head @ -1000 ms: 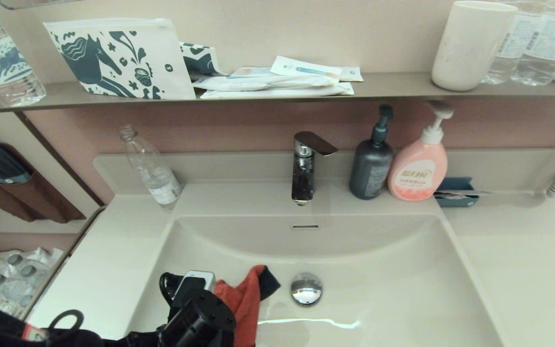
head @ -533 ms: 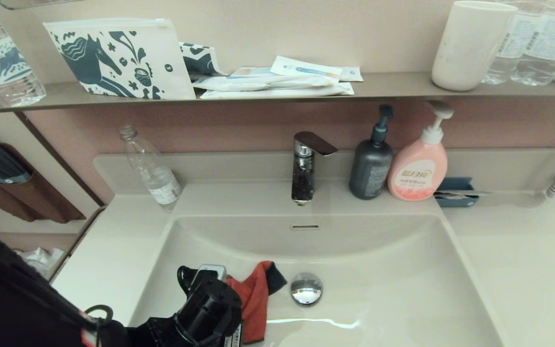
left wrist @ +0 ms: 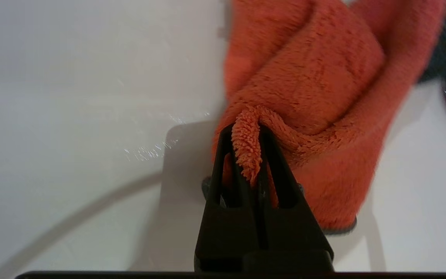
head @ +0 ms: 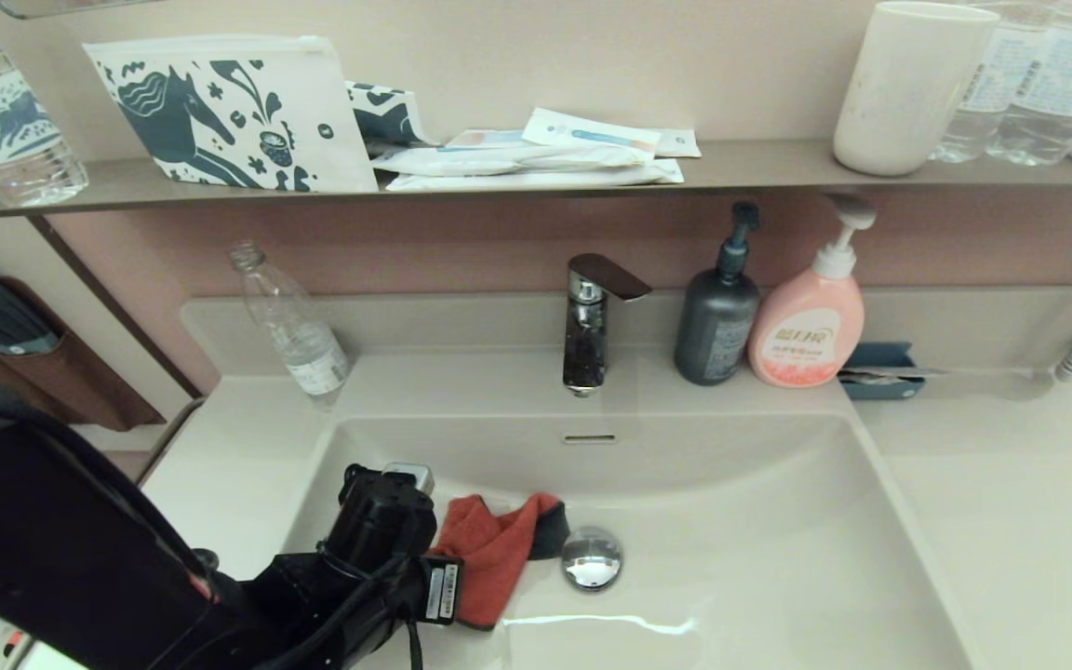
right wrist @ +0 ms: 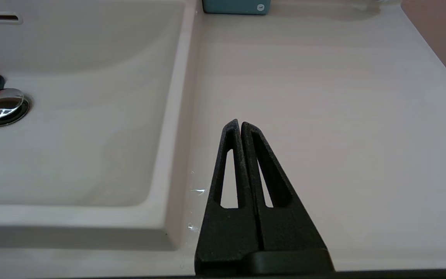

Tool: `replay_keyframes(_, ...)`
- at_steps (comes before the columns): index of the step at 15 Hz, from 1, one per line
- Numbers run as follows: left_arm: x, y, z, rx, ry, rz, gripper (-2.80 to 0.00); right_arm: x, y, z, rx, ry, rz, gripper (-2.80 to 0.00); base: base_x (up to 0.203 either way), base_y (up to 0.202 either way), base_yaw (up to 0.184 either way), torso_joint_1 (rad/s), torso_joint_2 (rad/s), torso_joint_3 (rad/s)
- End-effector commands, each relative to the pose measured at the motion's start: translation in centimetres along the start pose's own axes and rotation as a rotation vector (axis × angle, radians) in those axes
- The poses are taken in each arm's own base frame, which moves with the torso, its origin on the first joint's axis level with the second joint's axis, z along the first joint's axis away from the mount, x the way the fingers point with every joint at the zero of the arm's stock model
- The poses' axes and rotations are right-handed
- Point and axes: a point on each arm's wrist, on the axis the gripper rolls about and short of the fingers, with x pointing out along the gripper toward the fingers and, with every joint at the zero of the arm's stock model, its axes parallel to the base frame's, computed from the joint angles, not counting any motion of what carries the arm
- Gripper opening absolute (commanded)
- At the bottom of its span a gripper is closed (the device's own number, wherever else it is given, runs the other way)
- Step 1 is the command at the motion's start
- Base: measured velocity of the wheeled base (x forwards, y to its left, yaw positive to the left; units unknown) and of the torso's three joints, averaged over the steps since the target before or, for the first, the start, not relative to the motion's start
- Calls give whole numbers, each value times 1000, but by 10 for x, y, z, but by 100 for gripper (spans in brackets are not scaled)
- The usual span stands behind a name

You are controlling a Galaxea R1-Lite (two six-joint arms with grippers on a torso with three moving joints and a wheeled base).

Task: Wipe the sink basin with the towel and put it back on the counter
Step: Wipe the sink

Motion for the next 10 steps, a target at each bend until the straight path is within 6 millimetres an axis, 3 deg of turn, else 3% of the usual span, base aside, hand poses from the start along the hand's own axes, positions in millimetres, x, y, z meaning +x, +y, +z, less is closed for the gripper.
replay_keyframes(1,13,4,3,-9,-29,-2,-280,0,0,0,-1,1,1,-280,0,0,0,0,0,0)
replay_keyframes(6,40,-3,5,-11,-168,-42,-280,0,0,0,-1,1,1,-280,0,0,0,0,0,0)
replay_keyframes(10,39,-13,9,1,-228,-23,-280,0,0,0,-1,1,1,-280,0,0,0,0,0,0)
